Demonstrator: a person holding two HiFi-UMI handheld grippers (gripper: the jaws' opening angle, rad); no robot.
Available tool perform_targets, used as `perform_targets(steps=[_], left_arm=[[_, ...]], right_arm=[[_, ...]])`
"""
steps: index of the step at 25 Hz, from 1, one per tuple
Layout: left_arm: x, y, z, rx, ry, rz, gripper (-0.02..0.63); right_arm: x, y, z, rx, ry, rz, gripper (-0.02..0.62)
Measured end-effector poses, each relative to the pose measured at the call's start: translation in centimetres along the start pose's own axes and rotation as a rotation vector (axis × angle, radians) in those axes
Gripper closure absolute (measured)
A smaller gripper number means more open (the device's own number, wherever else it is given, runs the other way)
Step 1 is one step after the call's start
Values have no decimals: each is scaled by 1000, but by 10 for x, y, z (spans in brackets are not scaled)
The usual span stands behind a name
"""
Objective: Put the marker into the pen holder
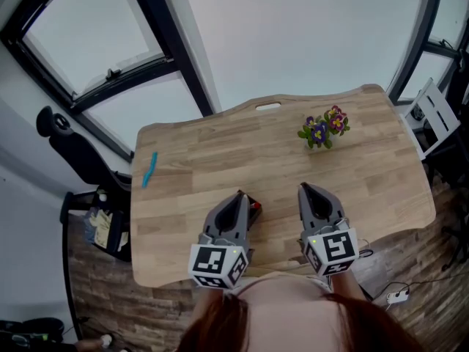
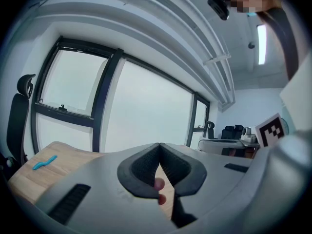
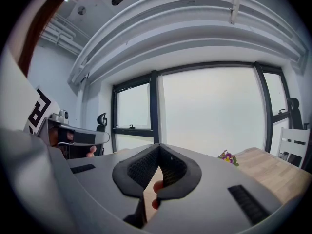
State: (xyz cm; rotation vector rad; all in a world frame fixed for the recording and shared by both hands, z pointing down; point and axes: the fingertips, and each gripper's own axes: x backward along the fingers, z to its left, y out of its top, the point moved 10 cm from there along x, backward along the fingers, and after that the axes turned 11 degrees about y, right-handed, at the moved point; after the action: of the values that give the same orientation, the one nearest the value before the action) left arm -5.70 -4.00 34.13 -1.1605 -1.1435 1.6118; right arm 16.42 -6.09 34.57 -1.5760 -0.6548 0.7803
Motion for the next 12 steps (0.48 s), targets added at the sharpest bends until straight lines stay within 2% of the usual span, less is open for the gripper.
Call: perform_targets(steps=[12], left_arm=[[2, -3, 3, -12, -47, 25, 604]], right_arm=[[14, -6, 13, -20, -61, -7, 595]])
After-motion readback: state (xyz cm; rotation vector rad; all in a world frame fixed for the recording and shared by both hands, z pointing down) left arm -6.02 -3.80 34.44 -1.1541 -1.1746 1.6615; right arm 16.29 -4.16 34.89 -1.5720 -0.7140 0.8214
